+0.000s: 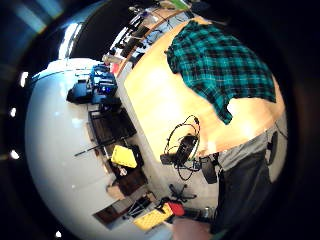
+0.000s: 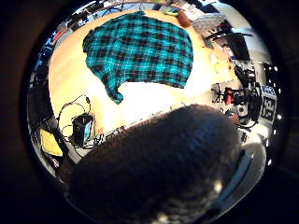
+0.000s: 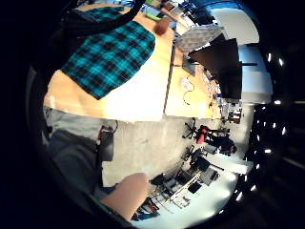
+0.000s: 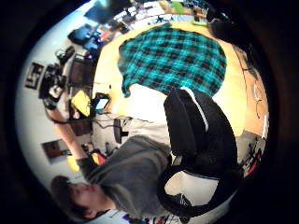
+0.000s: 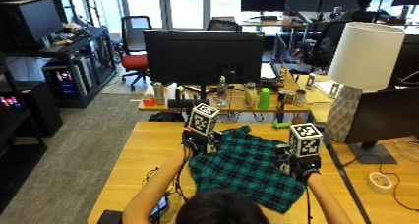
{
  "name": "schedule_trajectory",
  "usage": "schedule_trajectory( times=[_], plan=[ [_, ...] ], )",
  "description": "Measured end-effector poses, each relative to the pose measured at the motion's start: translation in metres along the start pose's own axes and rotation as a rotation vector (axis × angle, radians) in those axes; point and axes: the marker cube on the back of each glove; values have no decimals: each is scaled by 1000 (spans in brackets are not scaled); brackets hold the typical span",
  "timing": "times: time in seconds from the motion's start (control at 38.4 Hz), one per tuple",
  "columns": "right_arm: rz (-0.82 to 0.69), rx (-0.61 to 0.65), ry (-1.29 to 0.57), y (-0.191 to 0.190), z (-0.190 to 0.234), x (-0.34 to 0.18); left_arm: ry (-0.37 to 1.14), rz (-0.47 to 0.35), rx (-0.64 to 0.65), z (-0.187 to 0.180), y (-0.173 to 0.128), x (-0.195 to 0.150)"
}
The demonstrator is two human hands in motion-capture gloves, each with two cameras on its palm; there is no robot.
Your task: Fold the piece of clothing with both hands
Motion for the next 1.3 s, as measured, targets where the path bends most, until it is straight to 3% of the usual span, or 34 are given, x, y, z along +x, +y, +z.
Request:
schedule_trajectory(
  times=[0.29,0.91,1.14,1.25,1.3],
  plan=[
    [-13,24,-56,7,-5,1,-7,6,41,-4,-3,5],
    [84,-50,-96,6,-5,22,-39,-37,-67,39,-29,-20],
    [67,-56,-84,6,3,15,-38,39,-147,103,-48,-8],
    [65,-67,-78,3,12,16,-23,79,-302,150,-56,3],
    [73,-76,-65,2,17,17,-36,37,-419,165,-49,8]
  ],
)
